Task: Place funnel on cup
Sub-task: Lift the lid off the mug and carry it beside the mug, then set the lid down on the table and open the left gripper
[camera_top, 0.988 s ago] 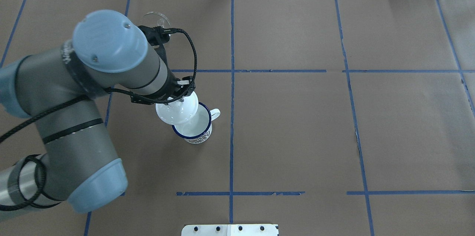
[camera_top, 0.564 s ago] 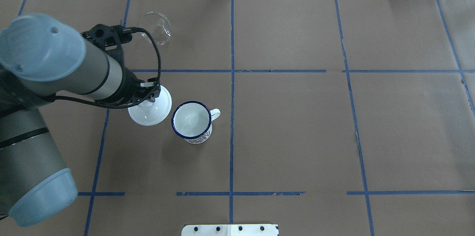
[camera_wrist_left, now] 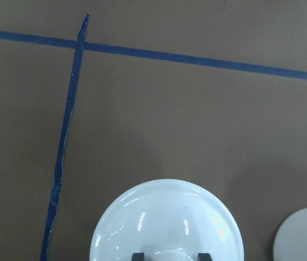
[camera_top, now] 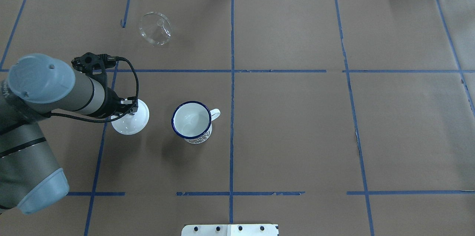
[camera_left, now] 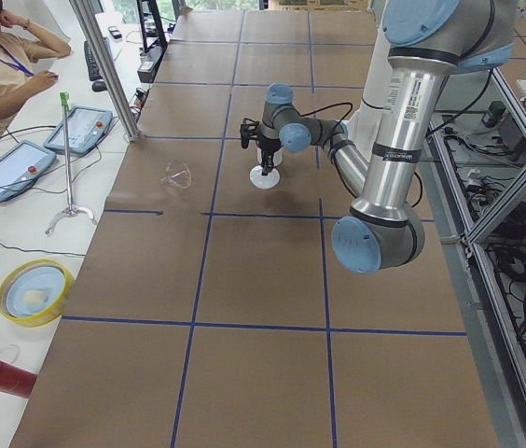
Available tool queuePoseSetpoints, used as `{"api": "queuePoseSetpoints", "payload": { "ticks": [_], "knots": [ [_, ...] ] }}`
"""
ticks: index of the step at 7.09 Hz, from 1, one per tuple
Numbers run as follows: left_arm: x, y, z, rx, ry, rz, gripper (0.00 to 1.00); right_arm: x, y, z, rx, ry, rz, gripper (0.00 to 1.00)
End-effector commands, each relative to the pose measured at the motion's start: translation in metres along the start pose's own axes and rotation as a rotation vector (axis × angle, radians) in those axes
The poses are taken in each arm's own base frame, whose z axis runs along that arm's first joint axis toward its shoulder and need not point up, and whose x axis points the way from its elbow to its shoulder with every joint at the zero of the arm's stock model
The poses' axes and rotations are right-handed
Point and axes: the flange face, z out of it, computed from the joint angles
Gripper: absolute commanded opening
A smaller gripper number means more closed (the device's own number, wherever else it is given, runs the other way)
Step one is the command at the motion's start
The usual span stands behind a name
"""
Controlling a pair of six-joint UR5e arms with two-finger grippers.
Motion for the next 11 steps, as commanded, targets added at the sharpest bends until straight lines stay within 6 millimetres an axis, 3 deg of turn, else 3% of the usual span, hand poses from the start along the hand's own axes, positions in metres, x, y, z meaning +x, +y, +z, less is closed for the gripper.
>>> {"api": "queuePoseSetpoints", "payload": {
  "ticks": [1,3,6,8,10,11],
  "knots": [
    [0.005,0.005,0.025,-0.017,-0.001,0.017,0.0,0.0,0.0,0.0,0.0,0.0,0.0,1.0],
    [0.004,0.003,0.034,-0.017,0.004,0.019,0.0,0.0,0.0,0.0,0.0,0.0,0.0,1.0],
    [0.008,0.003,0.033,-0.017,0.01,0.022,0.02,0.0,0.0,0.0,0.0,0.0,0.0,1.0],
    [0.008,0.002,0.034,-0.017,0.008,0.022,0.18,0.0,0.0,0.0,0.0,0.0,0.0,1.0],
    [0.008,0.002,0.039,-0.019,0.001,0.019,0.49,0.0,0.0,0.0,0.0,0.0,0.0,1.0],
    [0.008,0.001,0.038,-0.018,0.001,0.017,0.89,0.0,0.0,0.0,0.0,0.0,0.0,1.0]
  ]
}}
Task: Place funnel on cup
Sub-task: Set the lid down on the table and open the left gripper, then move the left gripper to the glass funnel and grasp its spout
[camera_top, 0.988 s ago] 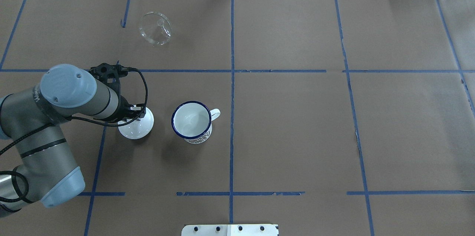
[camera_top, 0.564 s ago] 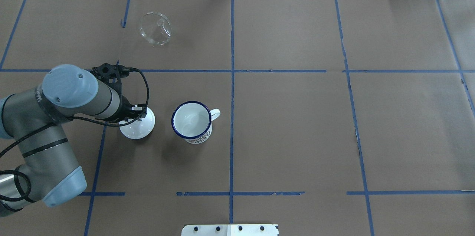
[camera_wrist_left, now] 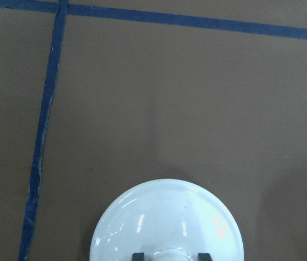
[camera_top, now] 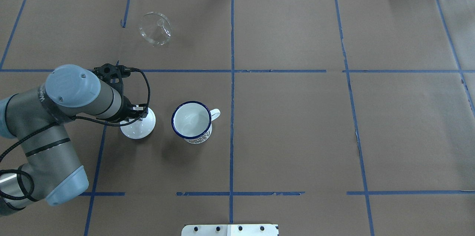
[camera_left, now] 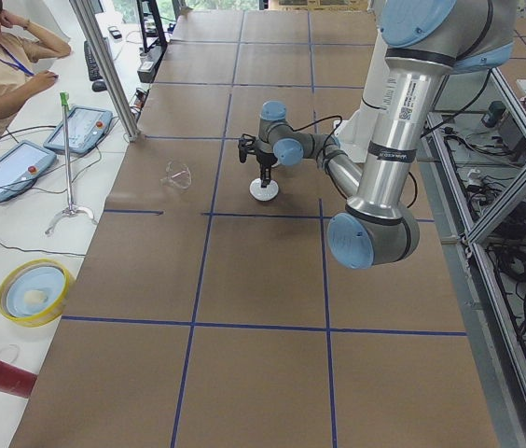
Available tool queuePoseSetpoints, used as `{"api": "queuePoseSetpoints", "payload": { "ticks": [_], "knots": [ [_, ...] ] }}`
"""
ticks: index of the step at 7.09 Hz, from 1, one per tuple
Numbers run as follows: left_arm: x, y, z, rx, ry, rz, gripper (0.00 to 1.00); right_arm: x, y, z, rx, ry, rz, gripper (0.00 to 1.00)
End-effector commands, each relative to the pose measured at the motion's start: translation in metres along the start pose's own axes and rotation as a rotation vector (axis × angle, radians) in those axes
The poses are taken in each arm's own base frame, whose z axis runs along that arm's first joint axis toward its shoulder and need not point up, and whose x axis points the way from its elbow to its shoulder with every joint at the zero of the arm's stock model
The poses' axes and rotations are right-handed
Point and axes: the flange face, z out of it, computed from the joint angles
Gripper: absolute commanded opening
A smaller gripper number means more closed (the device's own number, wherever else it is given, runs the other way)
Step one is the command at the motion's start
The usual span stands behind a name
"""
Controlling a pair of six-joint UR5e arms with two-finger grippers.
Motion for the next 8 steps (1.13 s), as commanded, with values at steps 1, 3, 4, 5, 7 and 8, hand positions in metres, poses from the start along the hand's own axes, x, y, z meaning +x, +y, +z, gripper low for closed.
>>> {"api": "queuePoseSetpoints", "payload": {
  "ticks": [1,3,4,5,7,8],
  "knots": [
    [0.004,0.0,-0.009,0.007,0.016,-0.009,1.0,0.0,0.0,0.0,0.0,0.0,0.0,1.0],
    [0.029,-0.005,-0.069,0.064,0.127,-0.099,1.0,0.0,0.0,0.0,0.0,0.0,0.0,1.0],
    [0.029,-0.031,-0.091,0.151,0.162,-0.309,1.0,0.0,0.0,0.0,0.0,0.0,0.0,1.0],
    [0.039,-0.052,-0.117,0.231,0.253,-0.422,1.0,0.0,0.0,0.0,0.0,0.0,0.0,1.0],
    [0.034,-0.083,-0.116,0.353,0.44,-0.701,1.0,0.0,0.0,0.0,0.0,0.0,0.0,1.0],
    [0.033,-0.097,-0.087,0.355,0.464,-0.837,1.0,0.0,0.0,0.0,0.0,0.0,0.0,1.0]
  ]
}}
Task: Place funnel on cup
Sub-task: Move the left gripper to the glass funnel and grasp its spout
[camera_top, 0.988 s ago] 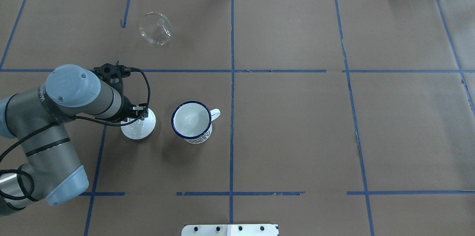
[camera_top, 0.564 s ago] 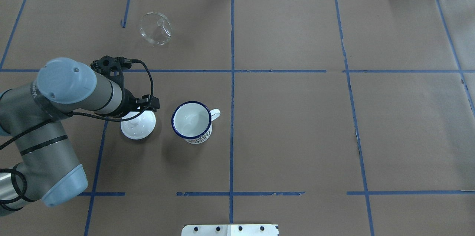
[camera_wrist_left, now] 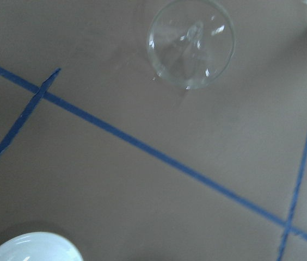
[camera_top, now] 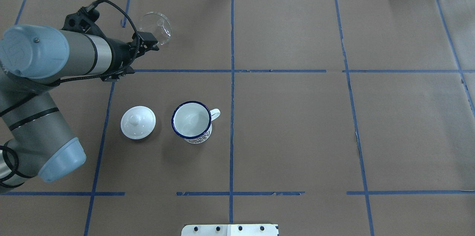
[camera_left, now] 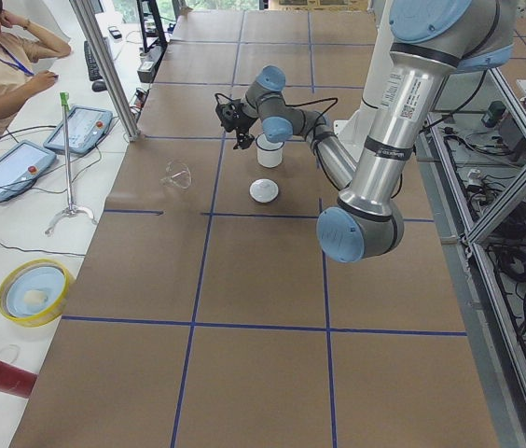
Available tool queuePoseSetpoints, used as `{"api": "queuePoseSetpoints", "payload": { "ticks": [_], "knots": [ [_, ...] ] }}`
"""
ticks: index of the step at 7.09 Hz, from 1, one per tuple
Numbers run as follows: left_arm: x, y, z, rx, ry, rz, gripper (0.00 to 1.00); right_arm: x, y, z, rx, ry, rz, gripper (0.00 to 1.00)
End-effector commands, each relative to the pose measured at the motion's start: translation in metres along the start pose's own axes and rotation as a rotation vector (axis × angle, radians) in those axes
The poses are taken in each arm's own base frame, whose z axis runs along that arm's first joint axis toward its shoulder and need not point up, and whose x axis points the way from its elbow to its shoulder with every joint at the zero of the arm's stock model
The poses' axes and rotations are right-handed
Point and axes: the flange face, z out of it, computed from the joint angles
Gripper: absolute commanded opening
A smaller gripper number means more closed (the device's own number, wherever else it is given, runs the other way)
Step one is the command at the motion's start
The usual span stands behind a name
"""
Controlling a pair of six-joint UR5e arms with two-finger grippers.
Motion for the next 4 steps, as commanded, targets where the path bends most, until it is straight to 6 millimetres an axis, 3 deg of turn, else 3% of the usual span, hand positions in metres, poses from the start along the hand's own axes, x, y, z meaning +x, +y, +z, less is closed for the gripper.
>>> {"api": "queuePoseSetpoints", "payload": {
  "ticks": [1,3,4],
  "knots": [
    [-0.006,-0.022,0.052,0.052,0.072,-0.286,1.0,0.0,0.0,0.0,0.0,0.0,0.0,1.0],
    [0.012,-0.045,0.115,0.135,0.127,-0.412,1.0,0.0,0.0,0.0,0.0,0.0,0.0,1.0],
    [0.017,-0.063,0.136,0.154,0.164,-0.448,1.0,0.0,0.0,0.0,0.0,0.0,0.0,1.0]
  ]
}}
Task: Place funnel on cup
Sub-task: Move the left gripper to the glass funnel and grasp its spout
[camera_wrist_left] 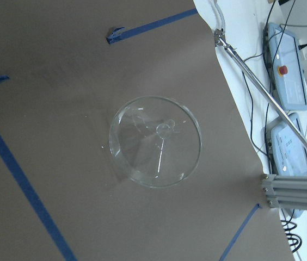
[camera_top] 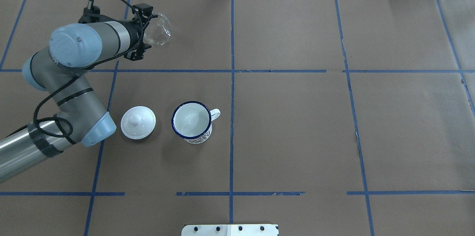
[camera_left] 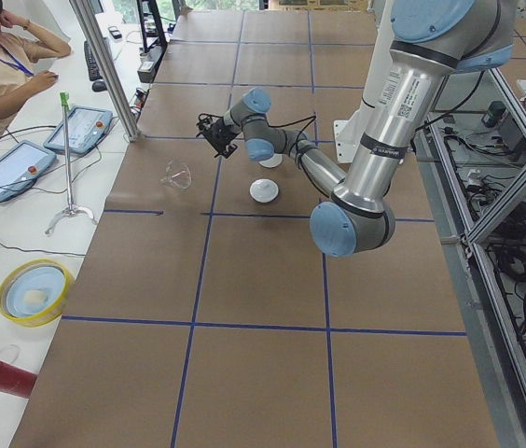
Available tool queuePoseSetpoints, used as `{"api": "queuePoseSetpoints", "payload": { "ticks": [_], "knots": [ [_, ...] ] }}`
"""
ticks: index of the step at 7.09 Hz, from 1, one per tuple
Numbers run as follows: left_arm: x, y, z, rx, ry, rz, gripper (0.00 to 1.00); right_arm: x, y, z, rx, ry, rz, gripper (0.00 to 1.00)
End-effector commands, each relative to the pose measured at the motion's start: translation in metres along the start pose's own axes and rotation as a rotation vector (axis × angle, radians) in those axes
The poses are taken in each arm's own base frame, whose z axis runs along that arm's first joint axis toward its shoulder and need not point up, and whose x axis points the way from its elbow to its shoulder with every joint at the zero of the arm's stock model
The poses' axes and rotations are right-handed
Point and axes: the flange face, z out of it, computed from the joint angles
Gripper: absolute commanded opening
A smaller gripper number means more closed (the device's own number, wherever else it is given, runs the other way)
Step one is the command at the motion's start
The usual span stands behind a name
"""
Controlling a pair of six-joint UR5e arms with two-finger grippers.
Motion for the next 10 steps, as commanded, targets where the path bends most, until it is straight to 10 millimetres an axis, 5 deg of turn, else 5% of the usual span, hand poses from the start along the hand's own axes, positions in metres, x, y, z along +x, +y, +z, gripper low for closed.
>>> {"api": "queuePoseSetpoints", "payload": {
  "ticks": [1,3,6,7,9,10],
  "knots": [
    [0.001,-0.027,0.054,0.062,0.041,-0.083,1.0,0.0,0.0,0.0,0.0,0.0,0.0,1.0],
    [0.011,-0.035,0.084,0.078,0.054,-0.096,1.0,0.0,0.0,0.0,0.0,0.0,0.0,1.0],
    [0.007,-0.038,0.09,0.069,0.061,-0.096,0.99,0.0,0.0,0.0,0.0,0.0,0.0,1.0],
    [0.01,-0.036,0.09,0.067,0.063,-0.094,0.76,0.0,0.0,0.0,0.0,0.0,0.0,1.0],
    [0.012,-0.034,0.088,0.05,0.08,-0.09,0.0,0.0,0.0,0.0,0.0,0.0,0.0,1.0],
    [0.013,-0.033,0.087,0.048,0.082,-0.087,0.0,0.0,0.0,0.0,0.0,0.0,0.0,1.0]
  ]
}}
